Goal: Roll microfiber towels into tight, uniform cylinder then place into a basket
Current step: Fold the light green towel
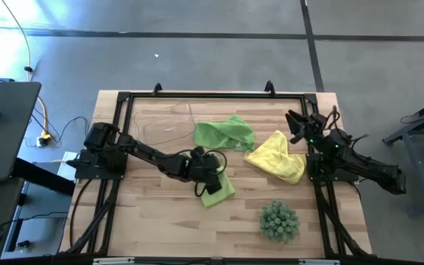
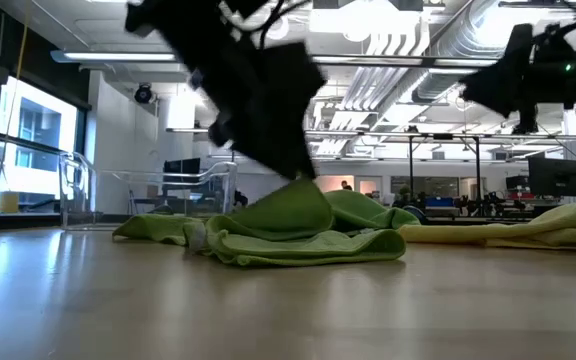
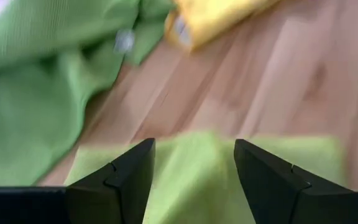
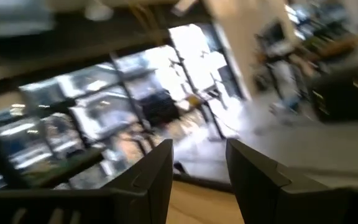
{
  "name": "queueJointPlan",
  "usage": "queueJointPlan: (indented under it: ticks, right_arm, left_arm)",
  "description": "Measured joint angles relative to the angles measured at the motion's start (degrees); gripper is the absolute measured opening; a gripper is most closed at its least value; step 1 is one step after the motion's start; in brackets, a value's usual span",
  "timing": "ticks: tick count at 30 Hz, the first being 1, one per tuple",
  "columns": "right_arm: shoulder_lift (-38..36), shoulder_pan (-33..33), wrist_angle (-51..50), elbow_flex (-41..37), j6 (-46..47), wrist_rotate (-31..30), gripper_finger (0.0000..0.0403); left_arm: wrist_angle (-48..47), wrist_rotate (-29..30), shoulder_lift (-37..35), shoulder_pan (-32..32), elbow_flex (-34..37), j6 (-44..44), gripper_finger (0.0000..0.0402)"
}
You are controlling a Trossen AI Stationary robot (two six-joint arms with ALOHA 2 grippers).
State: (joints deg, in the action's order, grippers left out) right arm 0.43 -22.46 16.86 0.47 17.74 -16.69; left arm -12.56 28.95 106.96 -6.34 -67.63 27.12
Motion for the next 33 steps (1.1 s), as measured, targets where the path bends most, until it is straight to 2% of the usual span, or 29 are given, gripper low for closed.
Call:
queueJointPlan:
  ticks: [3, 9, 13, 20, 23, 28, 33]
  right_arm:
    - [-0.02, 0.00, 4.52, 0.02, -1.25, 2.16, 0.0142]
    - [2.83, -0.01, 2.64, 0.02, -4.09, 3.04, 0.0142]
    - [8.97, -0.02, 3.47, 1.40, -3.86, 4.93, 0.0142]
    - [22.97, -0.02, 4.65, 8.65, -8.36, 6.87, 0.0142]
    - [28.78, 0.00, 4.80, 11.59, -7.73, 11.33, 0.0142]
    - [37.78, 0.50, 4.79, 15.97, -7.72, 23.85, 0.0142]
    - [45.96, 4.39, 4.83, 18.75, -9.34, 26.72, 0.0142]
  left_arm:
    - [-1.21, -1.34, 0.00, -0.40, -3.84, -2.89, 0.0211]
    - [-5.78, -4.31, -0.05, -1.52, -9.77, -3.32, 0.0211]
    - [-10.42, -4.33, -0.07, -2.52, -12.45, -3.14, 0.0211]
    - [-14.45, -4.37, -0.13, -4.24, -13.51, 2.28, 0.0211]
    - [-17.87, -5.65, -0.14, -4.75, -13.52, 6.94, 0.0211]
    - [-25.88, -9.63, -0.15, -5.08, -13.52, 14.59, 0.0211]
    - [-33.26, -12.69, -0.15, -5.08, -13.52, 14.62, 0.0211]
